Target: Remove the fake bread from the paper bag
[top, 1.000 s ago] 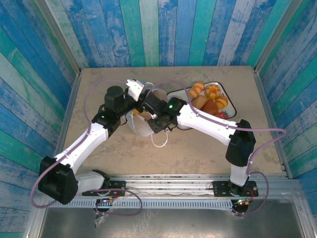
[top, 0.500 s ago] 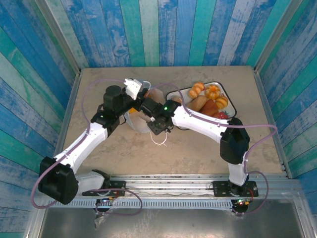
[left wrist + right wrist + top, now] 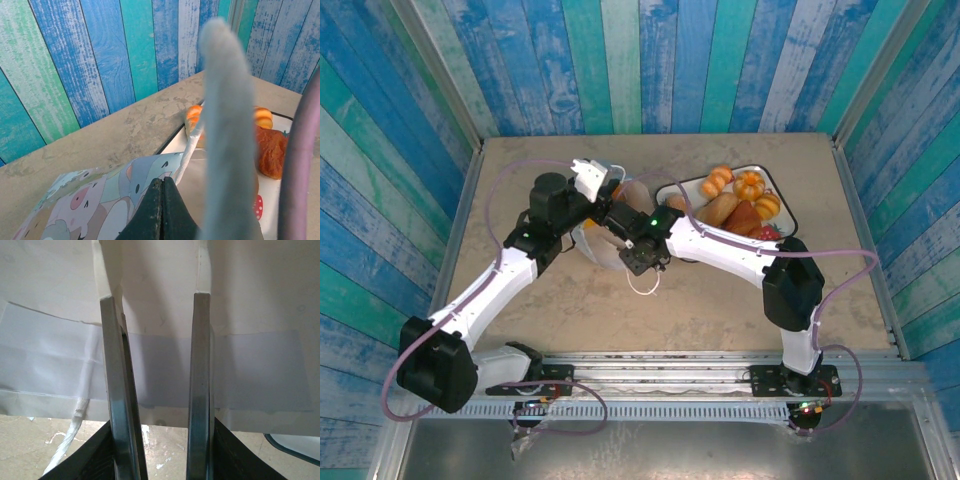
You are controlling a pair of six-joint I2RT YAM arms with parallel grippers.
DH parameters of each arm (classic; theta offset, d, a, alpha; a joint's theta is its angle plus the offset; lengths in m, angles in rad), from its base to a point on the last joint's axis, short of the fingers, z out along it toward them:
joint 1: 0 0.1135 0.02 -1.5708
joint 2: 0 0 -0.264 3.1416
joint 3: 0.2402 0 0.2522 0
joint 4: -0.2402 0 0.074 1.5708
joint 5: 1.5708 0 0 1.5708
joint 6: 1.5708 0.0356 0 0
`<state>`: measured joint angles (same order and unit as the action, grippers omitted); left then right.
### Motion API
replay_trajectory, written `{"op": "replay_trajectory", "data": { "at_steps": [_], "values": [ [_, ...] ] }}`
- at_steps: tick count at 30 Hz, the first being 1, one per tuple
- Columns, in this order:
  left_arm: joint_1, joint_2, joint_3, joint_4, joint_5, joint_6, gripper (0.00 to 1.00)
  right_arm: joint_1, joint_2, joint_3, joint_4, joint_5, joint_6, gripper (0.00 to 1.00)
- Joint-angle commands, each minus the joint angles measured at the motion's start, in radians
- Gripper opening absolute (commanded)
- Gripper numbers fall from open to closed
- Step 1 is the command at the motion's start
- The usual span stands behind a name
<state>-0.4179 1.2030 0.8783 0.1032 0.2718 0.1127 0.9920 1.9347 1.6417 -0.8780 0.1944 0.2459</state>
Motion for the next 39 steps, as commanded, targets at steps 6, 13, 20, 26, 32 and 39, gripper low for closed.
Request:
{"op": "replay_trajectory", "data": {
  "at_steps": [6,13,20,26,32,39],
  "values": [
    [-0.015,-0.028,0.018,-0.023,0.133,0.020,0.03,-0.030,0.008,0.094,0.034,-0.013,-0.032,0.43],
    [-0.015,-0.013,0.036,-0.040,0.042,0.005,0.03,-0.068,0.003,0.099,0.035,0.011,0.056,0.42],
    [-0.014,0.001,0.050,-0.054,0.004,-0.006,0.03,-0.079,-0.056,0.050,0.054,0.053,0.084,0.42],
    [-0.015,0.003,0.051,-0.054,0.037,-0.010,0.04,-0.098,-0.023,0.095,0.071,0.060,0.098,0.48],
    [-0.015,0.004,0.059,-0.068,0.062,-0.005,0.04,-0.106,0.015,0.144,0.113,0.062,0.079,0.51],
    [-0.015,0.013,0.068,-0.078,0.095,0.001,0.04,-0.106,0.075,0.227,0.127,0.067,0.024,0.52]
  ]
}}
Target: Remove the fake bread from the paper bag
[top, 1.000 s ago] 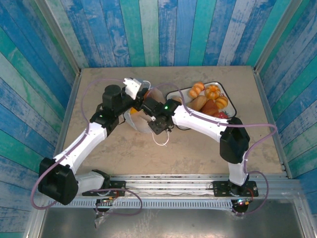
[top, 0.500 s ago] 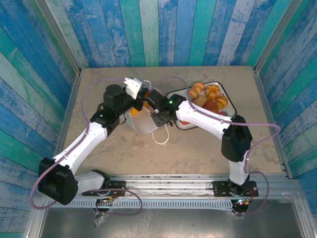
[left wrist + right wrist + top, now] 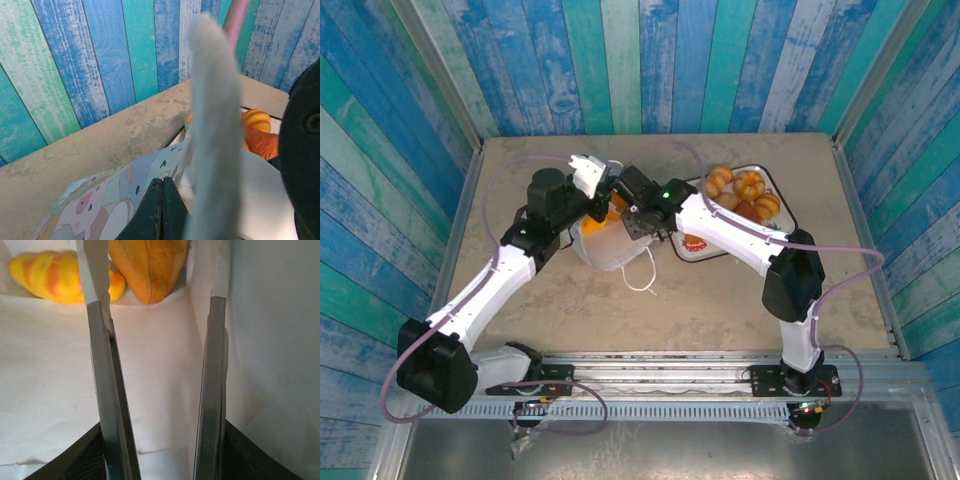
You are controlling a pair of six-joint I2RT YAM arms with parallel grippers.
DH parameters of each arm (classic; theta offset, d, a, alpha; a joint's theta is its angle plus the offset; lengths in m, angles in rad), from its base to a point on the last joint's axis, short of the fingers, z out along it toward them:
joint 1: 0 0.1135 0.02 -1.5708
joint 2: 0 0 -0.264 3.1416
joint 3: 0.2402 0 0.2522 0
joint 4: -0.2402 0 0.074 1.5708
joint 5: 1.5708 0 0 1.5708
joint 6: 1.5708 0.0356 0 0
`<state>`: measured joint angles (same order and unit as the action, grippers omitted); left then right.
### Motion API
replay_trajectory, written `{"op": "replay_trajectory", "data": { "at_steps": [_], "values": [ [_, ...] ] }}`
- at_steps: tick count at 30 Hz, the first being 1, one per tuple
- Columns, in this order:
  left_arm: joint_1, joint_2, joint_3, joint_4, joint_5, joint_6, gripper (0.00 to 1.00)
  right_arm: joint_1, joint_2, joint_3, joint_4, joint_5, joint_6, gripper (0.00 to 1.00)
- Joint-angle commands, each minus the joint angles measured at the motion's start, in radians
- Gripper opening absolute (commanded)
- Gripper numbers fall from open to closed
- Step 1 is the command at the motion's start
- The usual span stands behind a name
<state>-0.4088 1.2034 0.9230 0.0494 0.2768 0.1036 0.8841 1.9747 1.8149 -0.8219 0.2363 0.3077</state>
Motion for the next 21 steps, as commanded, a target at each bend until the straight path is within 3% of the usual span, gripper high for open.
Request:
{"op": "replay_trajectory", "data": {
  "at_steps": [1,21],
  "values": [
    [-0.024,0.013,0.025,-0.025,0.090,0.011,0.04,0.001,0.042,0.061,0.072,0.026,-0.046,0.53],
    [-0.024,0.032,0.048,-0.031,0.117,0.018,0.04,-0.030,0.115,0.104,0.017,0.010,-0.141,0.57]
  ]
}}
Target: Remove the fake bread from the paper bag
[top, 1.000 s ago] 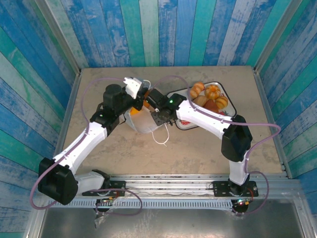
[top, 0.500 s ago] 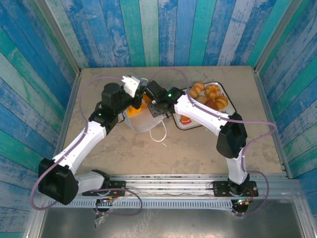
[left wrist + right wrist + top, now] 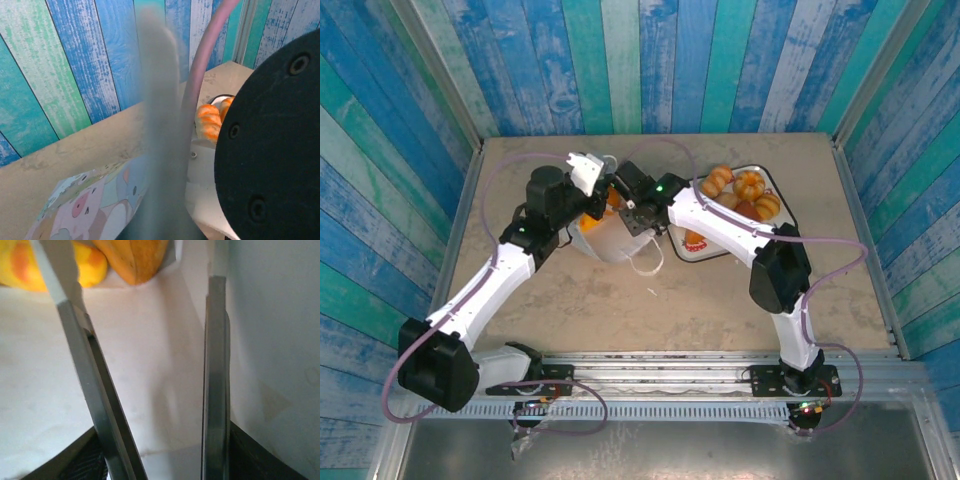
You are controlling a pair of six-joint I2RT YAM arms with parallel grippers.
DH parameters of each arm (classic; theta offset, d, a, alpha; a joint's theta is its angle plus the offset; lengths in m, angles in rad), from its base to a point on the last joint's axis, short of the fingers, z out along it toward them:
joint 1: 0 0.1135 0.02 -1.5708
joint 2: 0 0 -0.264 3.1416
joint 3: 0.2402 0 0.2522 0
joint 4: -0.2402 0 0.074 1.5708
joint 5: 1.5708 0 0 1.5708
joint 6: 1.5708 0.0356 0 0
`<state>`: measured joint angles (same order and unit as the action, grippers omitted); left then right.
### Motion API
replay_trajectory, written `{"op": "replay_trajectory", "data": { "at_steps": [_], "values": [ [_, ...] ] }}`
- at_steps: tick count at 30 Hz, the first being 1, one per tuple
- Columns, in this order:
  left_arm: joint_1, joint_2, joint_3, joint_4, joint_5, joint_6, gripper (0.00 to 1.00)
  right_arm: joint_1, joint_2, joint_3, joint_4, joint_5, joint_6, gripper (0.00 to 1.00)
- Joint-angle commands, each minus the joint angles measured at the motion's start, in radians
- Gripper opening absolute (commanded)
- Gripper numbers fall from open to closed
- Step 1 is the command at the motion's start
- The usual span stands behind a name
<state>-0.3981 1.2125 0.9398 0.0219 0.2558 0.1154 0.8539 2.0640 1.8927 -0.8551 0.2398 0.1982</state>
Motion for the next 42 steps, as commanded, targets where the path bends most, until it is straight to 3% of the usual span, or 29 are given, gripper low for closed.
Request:
{"op": "replay_trajectory", "data": {
  "at_steps": [1,21,33,40,42],
  "values": [
    [-0.034,0.023,0.031,-0.004,0.138,0.006,0.04,-0.001,0.027,0.026,0.050,-0.002,-0.041,0.57],
    [-0.035,0.028,0.024,0.016,0.181,-0.007,0.04,-0.008,0.099,0.131,0.062,-0.060,-0.091,0.52],
    [-0.035,0.027,0.019,0.023,0.138,-0.018,0.04,-0.008,0.049,0.078,0.069,-0.086,-0.105,0.22],
    [-0.035,-0.001,0.002,0.045,-0.072,-0.067,0.02,-0.008,-0.016,0.006,0.051,-0.076,-0.092,0.02],
    [-0.034,-0.013,-0.010,0.066,-0.156,-0.087,0.02,-0.008,-0.039,-0.021,0.045,-0.064,-0.078,0.01]
  ]
}}
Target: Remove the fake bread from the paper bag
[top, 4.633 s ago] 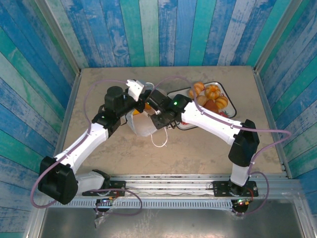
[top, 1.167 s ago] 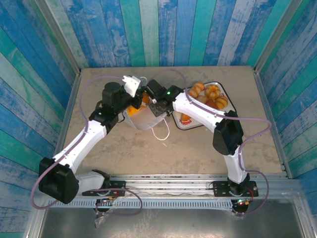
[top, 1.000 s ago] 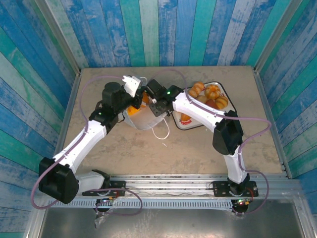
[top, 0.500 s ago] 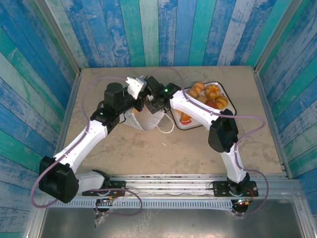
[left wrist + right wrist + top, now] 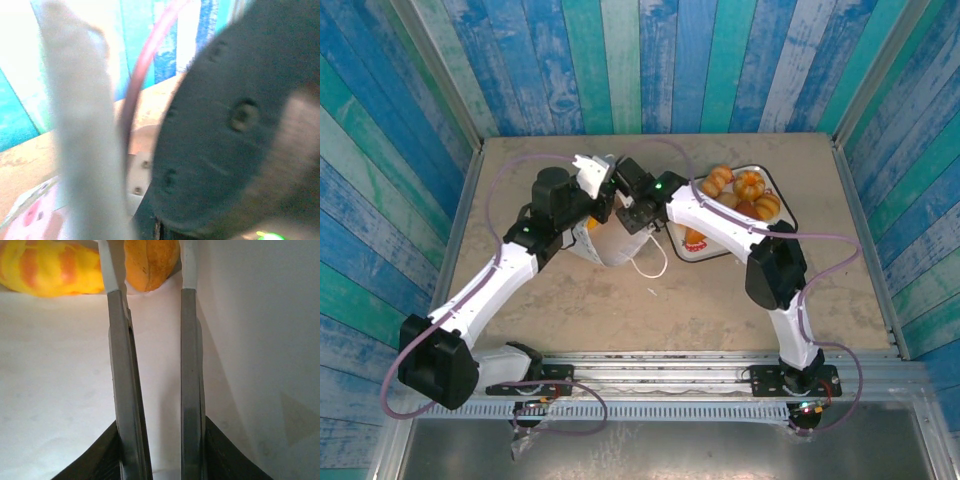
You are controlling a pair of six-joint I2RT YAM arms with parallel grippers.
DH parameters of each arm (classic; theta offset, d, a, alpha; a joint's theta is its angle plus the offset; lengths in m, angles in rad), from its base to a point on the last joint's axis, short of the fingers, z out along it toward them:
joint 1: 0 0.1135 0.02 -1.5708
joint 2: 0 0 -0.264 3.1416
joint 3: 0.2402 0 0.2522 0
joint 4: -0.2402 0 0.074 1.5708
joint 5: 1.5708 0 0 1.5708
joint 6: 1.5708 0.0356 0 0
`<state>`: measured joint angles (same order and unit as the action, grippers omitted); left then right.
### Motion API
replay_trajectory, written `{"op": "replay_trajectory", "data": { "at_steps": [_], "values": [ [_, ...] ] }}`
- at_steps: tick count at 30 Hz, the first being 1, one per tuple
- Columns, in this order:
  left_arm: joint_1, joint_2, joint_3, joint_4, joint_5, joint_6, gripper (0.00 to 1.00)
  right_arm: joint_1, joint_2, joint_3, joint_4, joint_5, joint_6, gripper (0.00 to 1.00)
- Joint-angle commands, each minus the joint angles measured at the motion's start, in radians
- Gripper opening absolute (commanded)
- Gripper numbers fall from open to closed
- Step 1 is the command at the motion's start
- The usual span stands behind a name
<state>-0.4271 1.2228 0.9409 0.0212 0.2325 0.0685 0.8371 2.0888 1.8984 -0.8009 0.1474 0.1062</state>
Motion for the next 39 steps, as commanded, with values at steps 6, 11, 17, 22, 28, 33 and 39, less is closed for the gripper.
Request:
{"op": "replay_trajectory", "data": {
  "at_steps": [6,11,17,22,28,33,39],
  "values": [
    [-0.006,-0.030,-0.017,0.087,-0.204,-0.067,0.02,0.009,-0.130,-0.097,-0.035,0.065,0.057,0.01],
    [-0.006,-0.025,-0.018,0.100,-0.273,-0.093,0.02,0.009,-0.175,-0.115,-0.056,0.074,0.074,0.01],
    [-0.006,-0.018,-0.024,0.130,-0.365,-0.127,0.02,0.014,-0.208,-0.105,-0.101,0.065,0.094,0.01],
    [-0.006,-0.010,-0.005,0.127,-0.359,-0.117,0.01,0.012,-0.220,-0.132,-0.117,0.093,0.113,0.01],
    [-0.005,-0.017,0.007,0.123,-0.332,-0.100,0.02,-0.015,-0.190,-0.130,-0.145,0.095,0.167,0.01],
    [-0.005,-0.027,-0.004,0.129,-0.327,-0.102,0.03,-0.048,-0.163,-0.121,-0.169,0.070,0.193,0.01],
    [-0.005,-0.042,-0.012,0.146,-0.327,-0.113,0.04,-0.059,-0.136,-0.092,-0.199,0.062,0.203,0.01]
  ]
}}
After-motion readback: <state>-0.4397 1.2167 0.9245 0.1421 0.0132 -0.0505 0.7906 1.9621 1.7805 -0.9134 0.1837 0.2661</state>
